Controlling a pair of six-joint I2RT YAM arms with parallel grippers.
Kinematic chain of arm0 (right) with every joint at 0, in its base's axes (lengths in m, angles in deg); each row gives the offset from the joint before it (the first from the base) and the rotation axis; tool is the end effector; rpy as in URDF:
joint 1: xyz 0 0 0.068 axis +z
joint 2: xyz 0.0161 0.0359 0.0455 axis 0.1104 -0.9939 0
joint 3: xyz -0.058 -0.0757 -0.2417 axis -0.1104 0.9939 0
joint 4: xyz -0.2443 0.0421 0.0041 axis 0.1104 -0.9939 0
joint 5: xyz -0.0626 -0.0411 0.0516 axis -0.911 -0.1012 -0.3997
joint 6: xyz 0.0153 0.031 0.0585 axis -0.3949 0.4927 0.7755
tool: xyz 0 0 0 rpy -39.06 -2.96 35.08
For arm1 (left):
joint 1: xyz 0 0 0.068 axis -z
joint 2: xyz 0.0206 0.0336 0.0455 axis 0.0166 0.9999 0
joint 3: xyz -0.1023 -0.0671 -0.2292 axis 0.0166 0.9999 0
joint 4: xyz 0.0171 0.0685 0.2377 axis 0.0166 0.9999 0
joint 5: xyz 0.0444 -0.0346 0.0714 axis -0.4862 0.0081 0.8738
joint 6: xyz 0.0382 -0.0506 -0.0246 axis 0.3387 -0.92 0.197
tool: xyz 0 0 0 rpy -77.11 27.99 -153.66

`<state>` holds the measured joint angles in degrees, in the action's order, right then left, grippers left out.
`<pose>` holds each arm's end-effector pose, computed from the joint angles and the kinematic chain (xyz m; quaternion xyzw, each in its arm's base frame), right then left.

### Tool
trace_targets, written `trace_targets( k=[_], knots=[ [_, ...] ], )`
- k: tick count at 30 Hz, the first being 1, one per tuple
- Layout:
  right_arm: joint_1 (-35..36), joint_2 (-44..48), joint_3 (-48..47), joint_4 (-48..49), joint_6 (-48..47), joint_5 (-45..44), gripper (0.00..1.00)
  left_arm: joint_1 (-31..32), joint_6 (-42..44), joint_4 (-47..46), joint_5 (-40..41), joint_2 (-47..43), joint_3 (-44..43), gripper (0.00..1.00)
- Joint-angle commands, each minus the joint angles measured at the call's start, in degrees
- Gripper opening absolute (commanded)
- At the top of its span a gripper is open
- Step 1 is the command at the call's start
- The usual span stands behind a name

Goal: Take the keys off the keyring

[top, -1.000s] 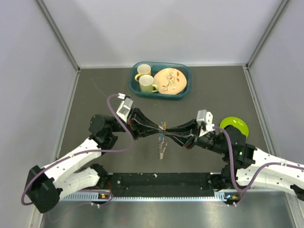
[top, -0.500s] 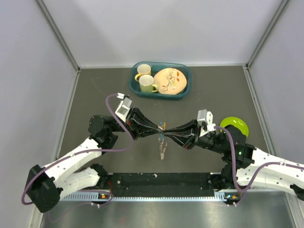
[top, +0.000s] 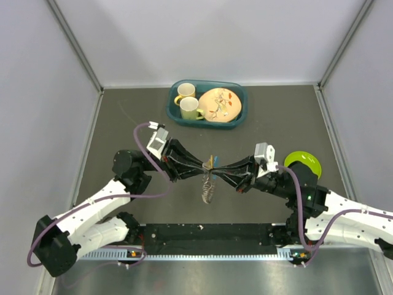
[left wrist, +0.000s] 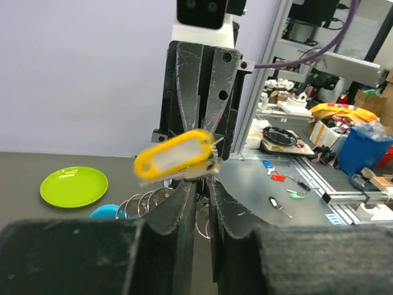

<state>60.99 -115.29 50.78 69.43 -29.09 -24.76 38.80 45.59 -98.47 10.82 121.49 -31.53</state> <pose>0.0645 0.1728 0.3672 -0.3501 0.4828 0.5071 0.6222 0.1239 -0.1614 0.3679 0.4058 0.4019 -0.6782 0.4624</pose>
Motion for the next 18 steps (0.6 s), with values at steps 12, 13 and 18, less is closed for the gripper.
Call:
trace_targets(
  k=[12,13,18],
  knots=[
    [-0.18,5.75,-5.64,-17.23,-15.69,-5.35,0.00,0.59,27.83,41.11,11.15,-8.81,-8.94,0.53],
    [-0.18,5.66,-6.43,-18.12,-16.30,-5.62,0.00,0.51,30.80,45.40,11.95,-8.99,-9.65,0.54],
    [-0.18,5.31,-8.10,-21.46,-16.75,-6.50,0.00,0.59,35.84,51.77,12.66,-8.29,-13.61,0.55]
  ],
)
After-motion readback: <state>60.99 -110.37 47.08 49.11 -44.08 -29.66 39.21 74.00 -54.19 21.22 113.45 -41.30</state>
